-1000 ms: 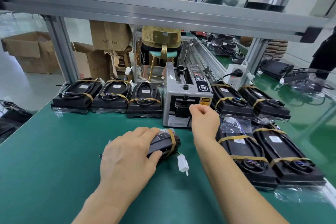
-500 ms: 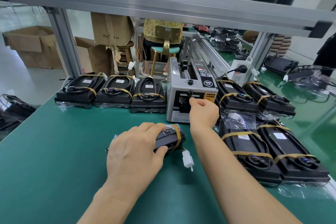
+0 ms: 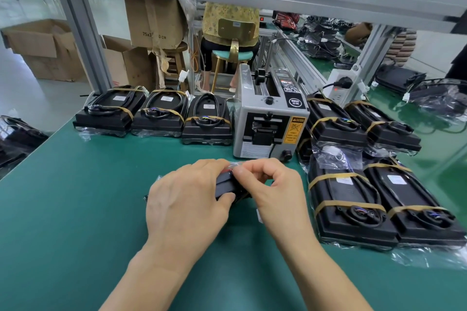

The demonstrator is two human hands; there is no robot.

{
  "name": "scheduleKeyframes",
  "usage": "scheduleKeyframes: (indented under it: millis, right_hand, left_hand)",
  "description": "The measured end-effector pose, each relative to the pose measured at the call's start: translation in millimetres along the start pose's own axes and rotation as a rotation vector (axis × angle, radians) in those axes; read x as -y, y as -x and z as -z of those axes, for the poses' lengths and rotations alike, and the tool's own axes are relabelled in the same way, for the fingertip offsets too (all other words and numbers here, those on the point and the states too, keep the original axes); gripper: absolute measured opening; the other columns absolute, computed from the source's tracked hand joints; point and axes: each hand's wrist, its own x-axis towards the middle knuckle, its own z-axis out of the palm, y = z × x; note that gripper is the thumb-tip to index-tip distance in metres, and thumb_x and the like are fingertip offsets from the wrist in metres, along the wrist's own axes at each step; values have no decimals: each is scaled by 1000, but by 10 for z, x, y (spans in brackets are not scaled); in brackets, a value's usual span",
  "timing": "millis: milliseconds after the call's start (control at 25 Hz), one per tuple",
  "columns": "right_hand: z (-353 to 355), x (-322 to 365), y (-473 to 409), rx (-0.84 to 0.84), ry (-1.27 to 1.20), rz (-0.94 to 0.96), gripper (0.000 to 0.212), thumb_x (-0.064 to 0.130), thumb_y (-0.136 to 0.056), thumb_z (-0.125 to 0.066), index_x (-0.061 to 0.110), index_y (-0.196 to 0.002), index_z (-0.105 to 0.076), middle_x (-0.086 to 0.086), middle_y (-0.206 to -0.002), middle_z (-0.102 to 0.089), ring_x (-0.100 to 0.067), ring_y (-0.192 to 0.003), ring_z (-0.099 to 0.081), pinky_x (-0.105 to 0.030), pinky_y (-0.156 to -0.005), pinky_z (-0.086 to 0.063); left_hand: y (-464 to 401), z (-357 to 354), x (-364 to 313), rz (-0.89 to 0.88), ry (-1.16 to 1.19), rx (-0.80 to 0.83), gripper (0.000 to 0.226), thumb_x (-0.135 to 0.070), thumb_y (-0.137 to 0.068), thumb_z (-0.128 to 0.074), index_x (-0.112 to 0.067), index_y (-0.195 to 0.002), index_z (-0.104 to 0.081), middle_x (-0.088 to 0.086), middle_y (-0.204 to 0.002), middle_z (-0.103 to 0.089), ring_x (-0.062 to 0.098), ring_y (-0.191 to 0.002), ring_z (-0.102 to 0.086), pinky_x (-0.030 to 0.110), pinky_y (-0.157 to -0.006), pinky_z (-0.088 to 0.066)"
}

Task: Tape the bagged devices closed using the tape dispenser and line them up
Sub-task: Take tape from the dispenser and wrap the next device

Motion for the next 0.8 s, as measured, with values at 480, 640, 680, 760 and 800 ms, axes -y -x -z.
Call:
scheduleKeyframes:
  millis: [480, 640, 680, 760, 800]
  right_hand:
    - [7, 69, -39, -49, 81, -68, 16, 20, -77, -75, 23, -62, -70, 11, -61, -59, -8, -57, -52, -34, -70, -44]
    - [-68, 111, 28, -21, 123, -22, 15, 24, -75, -76, 32, -64, -69, 16, -67, -60, -2, -66, -53, -51, -90, -45]
    - [-77, 112, 19, -29, 132, -26, 16, 24, -76, -75, 33, -64, -69, 16, -69, -60, -2, -68, -53, -54, -91, -44]
    - [-76, 103, -12, -41, 130, -52, 17, 22, -77, -73, 32, -64, -69, 15, -72, -61, -4, -72, -56, -55, -92, -44]
    - [-77, 98, -20, -35, 123, -64, 15, 22, -77, -73, 31, -65, -69, 14, -74, -62, -6, -75, -58, -55, -93, -44]
  left_hand:
    - [14, 12, -6, 4, 2, 24, 45, -26, -49, -88, -30, -91, -73, -13, -81, -73, 19, -67, -69, 30, -56, -50]
    - [13, 10, -6, 10, 29, 28, 39, -25, -57, -85, -30, -93, -73, -12, -85, -73, 20, -71, -69, 33, -58, -51]
    - [12, 12, -4, 12, 26, 34, 39, -25, -57, -85, -30, -94, -73, -12, -86, -73, 20, -72, -69, 33, -59, -51]
    - [9, 22, -6, 21, 11, 49, 41, -26, -57, -85, -32, -96, -72, -13, -88, -73, 19, -75, -69, 31, -61, -50]
    - [9, 28, -8, 25, 11, 52, 42, -27, -57, -85, -33, -96, -72, -13, -88, -73, 19, -76, -69, 31, -61, -49]
